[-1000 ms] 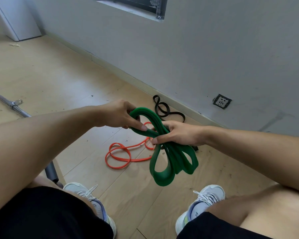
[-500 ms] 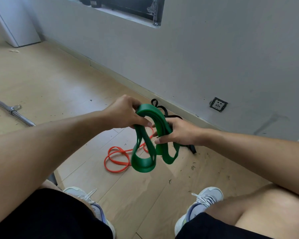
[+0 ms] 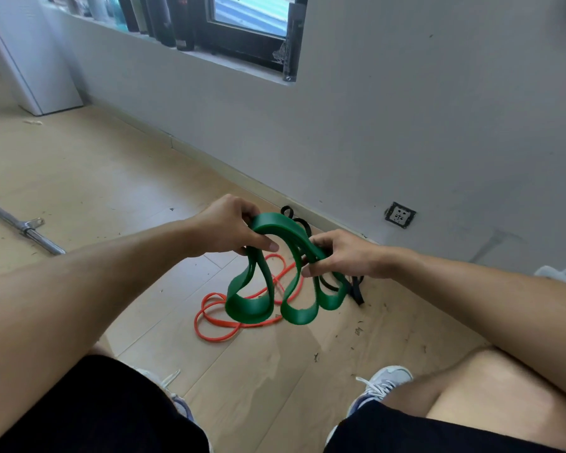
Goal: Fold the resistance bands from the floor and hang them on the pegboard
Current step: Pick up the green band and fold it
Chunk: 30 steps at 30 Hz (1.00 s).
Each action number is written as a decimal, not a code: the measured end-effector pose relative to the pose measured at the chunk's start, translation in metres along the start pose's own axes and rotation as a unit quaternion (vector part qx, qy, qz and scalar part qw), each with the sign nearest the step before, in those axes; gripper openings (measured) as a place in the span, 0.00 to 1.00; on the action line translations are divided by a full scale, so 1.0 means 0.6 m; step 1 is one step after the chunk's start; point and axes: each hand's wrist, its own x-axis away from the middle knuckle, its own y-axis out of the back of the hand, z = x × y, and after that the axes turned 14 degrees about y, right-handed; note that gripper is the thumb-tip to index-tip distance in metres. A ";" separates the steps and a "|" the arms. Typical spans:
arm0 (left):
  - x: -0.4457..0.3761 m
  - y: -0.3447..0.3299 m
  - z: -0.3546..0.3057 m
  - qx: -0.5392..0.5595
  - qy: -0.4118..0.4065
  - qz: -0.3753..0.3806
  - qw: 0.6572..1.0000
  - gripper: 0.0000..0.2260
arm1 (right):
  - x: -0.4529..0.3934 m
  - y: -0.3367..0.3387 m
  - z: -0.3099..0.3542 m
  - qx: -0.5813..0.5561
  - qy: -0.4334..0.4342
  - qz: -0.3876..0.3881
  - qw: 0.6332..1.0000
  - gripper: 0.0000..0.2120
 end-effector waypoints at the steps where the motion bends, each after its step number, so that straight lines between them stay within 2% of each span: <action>1: 0.004 0.001 -0.002 -0.003 -0.004 -0.002 1.000 0.15 | 0.003 0.001 0.003 0.003 -0.003 0.000 1.000 0.14; 6: 0.024 -0.002 -0.017 -0.016 -0.031 -0.026 0.999 0.16 | 0.020 0.012 0.016 0.024 -0.007 -0.014 1.000 0.17; 10: 0.033 -0.013 -0.031 -0.053 -0.036 -0.056 0.996 0.16 | 0.035 0.017 0.036 0.045 0.009 -0.051 0.998 0.37; 12: 0.028 -0.020 -0.036 -0.085 -0.030 -0.075 0.993 0.16 | 0.034 0.023 0.047 0.034 0.028 -0.061 0.997 0.42; 14: 0.012 -0.030 -0.034 -0.108 -0.016 -0.091 0.990 0.17 | 0.024 0.026 0.055 0.031 0.046 -0.071 0.996 0.39; 17: -0.036 -0.052 -0.011 -0.085 0.008 -0.074 0.994 0.15 | -0.010 0.015 0.042 0.018 0.056 -0.104 0.993 0.31; 20: -0.097 -0.069 0.021 -0.081 0.034 -0.046 0.995 0.14 | -0.050 0.005 -0.011 0.058 0.041 -0.077 0.994 0.30; 22: -0.139 -0.077 0.037 -0.082 0.047 -0.023 0.995 0.16 | -0.072 0.009 -0.054 0.041 0.021 -0.077 0.996 0.28; 26: -0.228 -0.102 0.050 -0.051 0.060 0.030 0.996 0.18 | -0.115 0.019 -0.133 0.007 -0.013 -0.094 0.995 0.28; 30: -0.288 -0.118 0.028 0.038 0.081 0.055 0.994 0.15 | -0.145 0.060 -0.167 -0.009 -0.048 -0.118 0.992 0.23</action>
